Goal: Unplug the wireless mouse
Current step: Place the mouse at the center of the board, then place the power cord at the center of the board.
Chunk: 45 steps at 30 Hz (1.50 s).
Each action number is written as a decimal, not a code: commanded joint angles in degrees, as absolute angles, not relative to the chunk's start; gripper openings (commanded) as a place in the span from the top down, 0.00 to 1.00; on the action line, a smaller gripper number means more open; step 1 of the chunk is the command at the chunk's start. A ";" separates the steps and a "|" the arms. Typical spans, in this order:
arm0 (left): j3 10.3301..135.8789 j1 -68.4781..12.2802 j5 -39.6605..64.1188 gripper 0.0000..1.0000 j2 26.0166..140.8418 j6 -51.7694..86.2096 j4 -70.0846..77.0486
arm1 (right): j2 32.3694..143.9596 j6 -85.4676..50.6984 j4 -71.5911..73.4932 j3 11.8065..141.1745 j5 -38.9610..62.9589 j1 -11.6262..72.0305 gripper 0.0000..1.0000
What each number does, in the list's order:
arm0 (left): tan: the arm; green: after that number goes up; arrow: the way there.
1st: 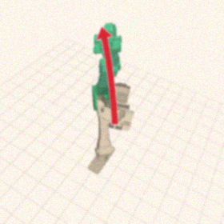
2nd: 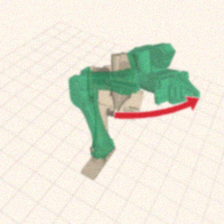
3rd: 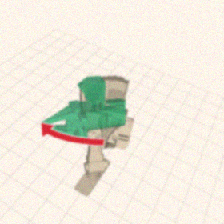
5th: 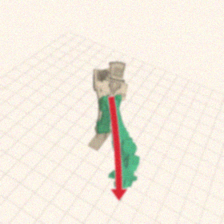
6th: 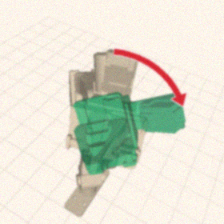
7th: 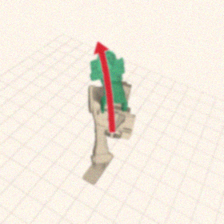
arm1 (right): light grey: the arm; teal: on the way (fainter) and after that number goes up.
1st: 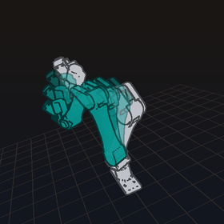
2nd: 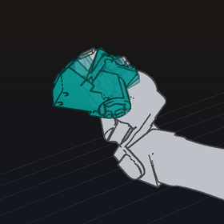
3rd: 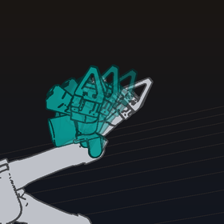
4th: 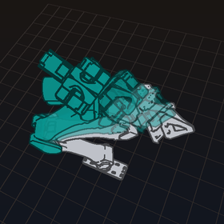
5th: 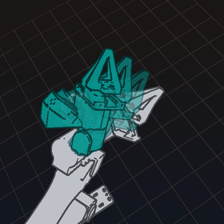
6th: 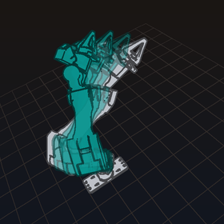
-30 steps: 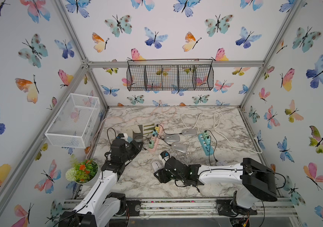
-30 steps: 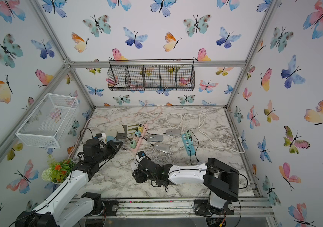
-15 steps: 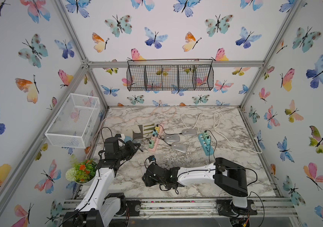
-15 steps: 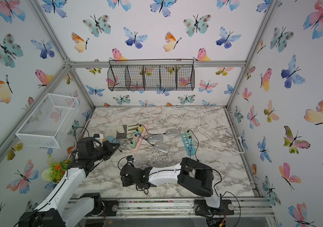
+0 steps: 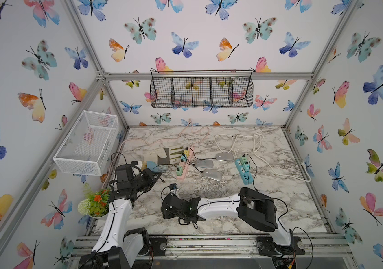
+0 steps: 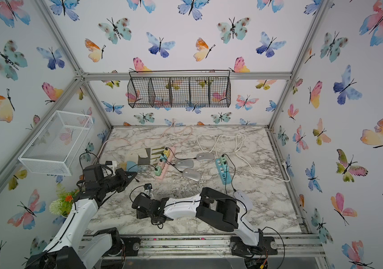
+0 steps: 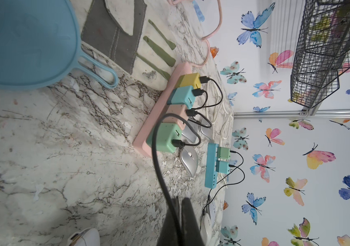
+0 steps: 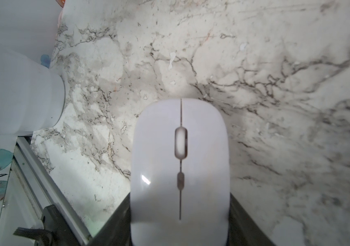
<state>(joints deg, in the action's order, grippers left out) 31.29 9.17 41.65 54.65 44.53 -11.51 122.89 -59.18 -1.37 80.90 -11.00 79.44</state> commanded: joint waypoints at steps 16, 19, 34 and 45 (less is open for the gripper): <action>29.90 9.67 43.41 1.00 54.23 42.22 -13.09 | 124.95 -60.32 -2.31 80.03 -9.17 79.28 0.31; 29.79 9.67 43.28 1.00 54.07 41.84 -13.44 | 123.92 -59.75 -0.73 78.97 -8.79 79.28 0.30; 30.18 -0.24 28.33 1.00 47.95 35.57 -24.16 | 93.74 -39.22 18.26 48.51 -28.12 76.20 0.26; 27.72 -26.63 5.29 0.78 51.42 42.93 -23.17 | 80.97 -32.26 16.18 39.70 -15.77 63.11 0.27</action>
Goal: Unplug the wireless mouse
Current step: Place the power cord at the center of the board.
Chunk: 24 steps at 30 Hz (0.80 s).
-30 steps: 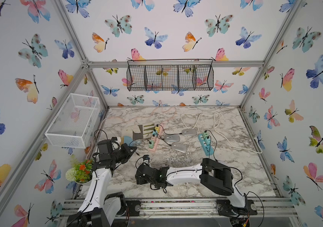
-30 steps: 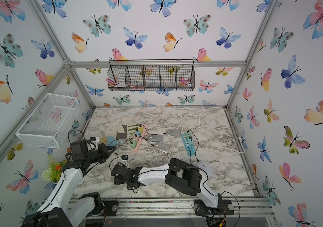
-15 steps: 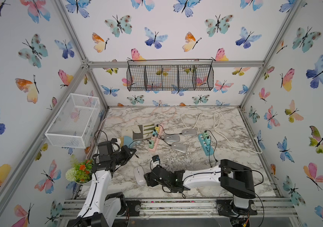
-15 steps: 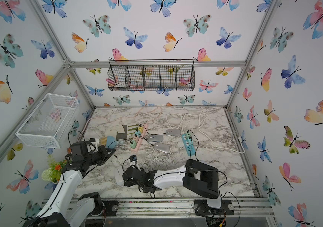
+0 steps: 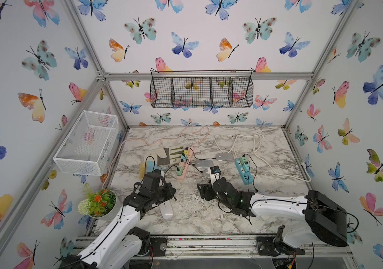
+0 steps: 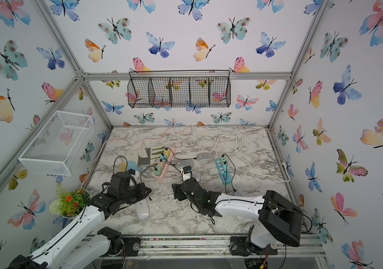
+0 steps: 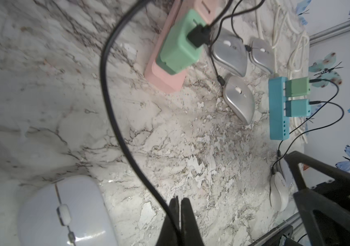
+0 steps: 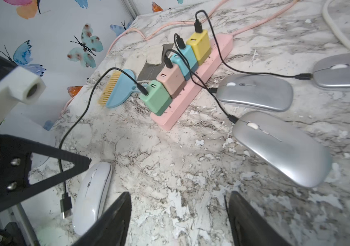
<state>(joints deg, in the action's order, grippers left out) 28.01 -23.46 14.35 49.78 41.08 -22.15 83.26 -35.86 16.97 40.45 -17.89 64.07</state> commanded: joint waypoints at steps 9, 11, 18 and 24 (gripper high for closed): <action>35.48 -26.68 -7.92 0.31 54.46 39.58 -26.95 | 75.90 -28.56 13.90 37.35 -7.02 54.78 0.33; 39.31 -26.64 -7.57 0.37 56.93 36.37 -26.55 | 75.47 -27.11 14.65 36.74 1.31 51.10 0.35; 48.79 -28.18 1.95 0.64 68.50 26.73 -25.26 | 76.32 -24.14 17.43 37.77 19.11 43.26 0.39; 50.53 -28.13 -2.00 0.59 75.84 26.15 -23.47 | 77.41 -20.91 14.63 40.40 17.62 42.75 0.39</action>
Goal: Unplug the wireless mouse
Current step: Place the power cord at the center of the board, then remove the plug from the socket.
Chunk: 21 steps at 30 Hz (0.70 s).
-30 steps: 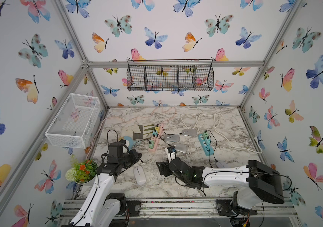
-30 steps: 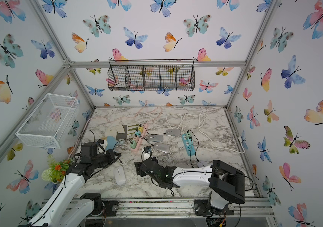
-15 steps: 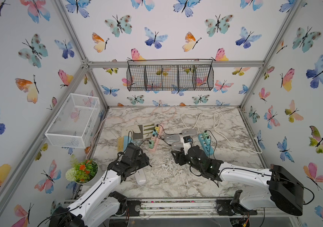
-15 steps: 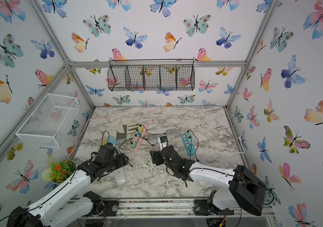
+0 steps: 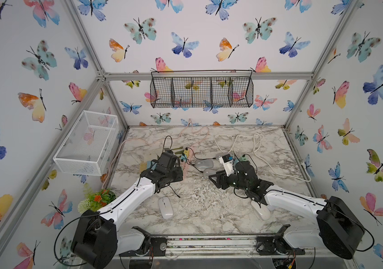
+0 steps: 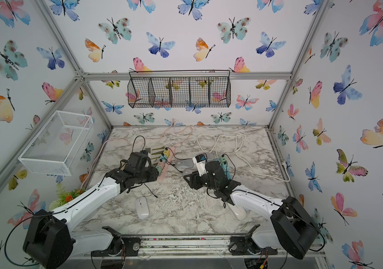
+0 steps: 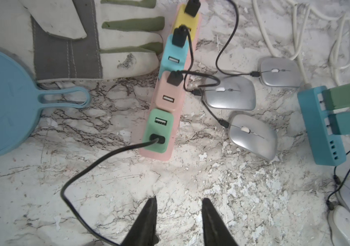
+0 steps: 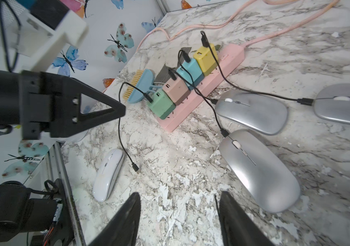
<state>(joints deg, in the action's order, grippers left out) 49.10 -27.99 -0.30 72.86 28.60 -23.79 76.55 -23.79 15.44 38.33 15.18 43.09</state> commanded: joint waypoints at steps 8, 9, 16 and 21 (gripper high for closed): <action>52.58 -27.99 -5.68 0.47 83.71 22.83 -19.51 | 76.92 -17.75 12.40 41.40 18.26 42.71 0.39; 52.85 -27.99 -5.62 0.45 84.68 22.37 -19.07 | 76.74 -17.31 12.23 41.40 18.61 42.71 0.40; 54.48 -27.34 -5.39 0.45 89.13 18.72 -15.20 | 74.70 -16.00 11.95 40.26 20.37 42.71 0.39; 55.69 -26.61 -6.56 0.46 91.20 17.15 -15.09 | 74.25 -16.18 11.87 39.64 20.98 42.71 0.40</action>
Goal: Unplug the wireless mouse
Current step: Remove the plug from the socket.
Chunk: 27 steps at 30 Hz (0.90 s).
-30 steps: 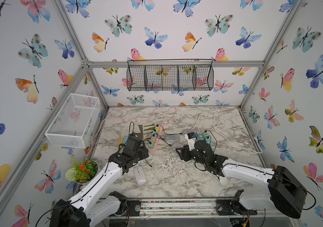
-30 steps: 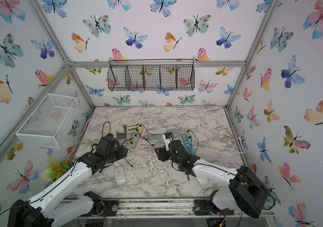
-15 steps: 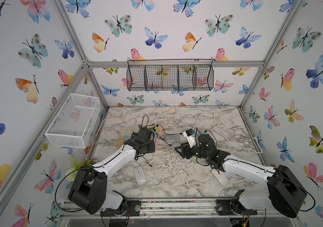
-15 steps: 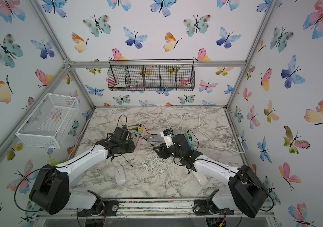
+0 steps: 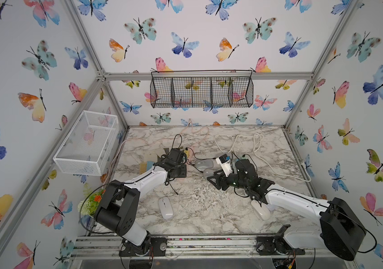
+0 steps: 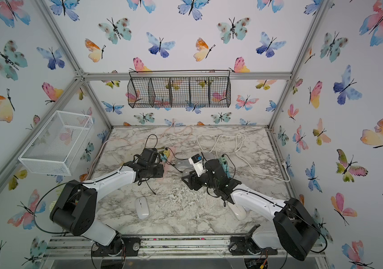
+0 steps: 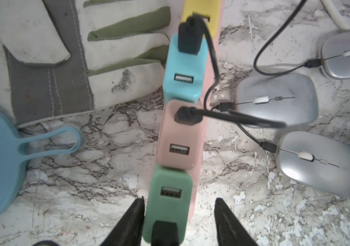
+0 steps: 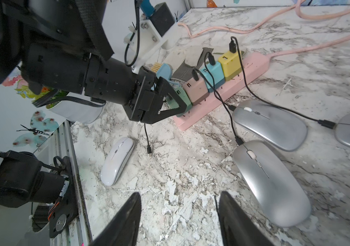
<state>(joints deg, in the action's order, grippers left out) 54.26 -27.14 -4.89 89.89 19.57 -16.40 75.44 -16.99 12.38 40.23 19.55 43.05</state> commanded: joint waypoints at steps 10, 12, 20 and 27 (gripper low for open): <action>55.99 -26.47 -6.21 0.54 93.21 15.27 -15.57 | 74.88 -17.05 12.26 39.73 21.51 42.71 0.41; 55.79 -26.46 -6.48 0.54 93.16 15.26 -15.90 | 75.13 -17.23 12.39 39.73 21.62 42.72 0.41; 55.83 -26.62 -7.43 0.63 94.28 14.68 -16.92 | 75.68 -17.84 13.17 39.29 22.68 42.72 0.42; 56.51 -26.58 -7.62 0.80 94.19 14.83 -17.64 | 76.20 -20.65 15.54 38.54 22.35 42.71 0.42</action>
<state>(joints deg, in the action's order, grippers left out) 55.77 -26.72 -6.79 93.71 14.26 -15.70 75.68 -18.52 13.23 39.77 21.93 43.05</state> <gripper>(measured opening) 0.244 0.579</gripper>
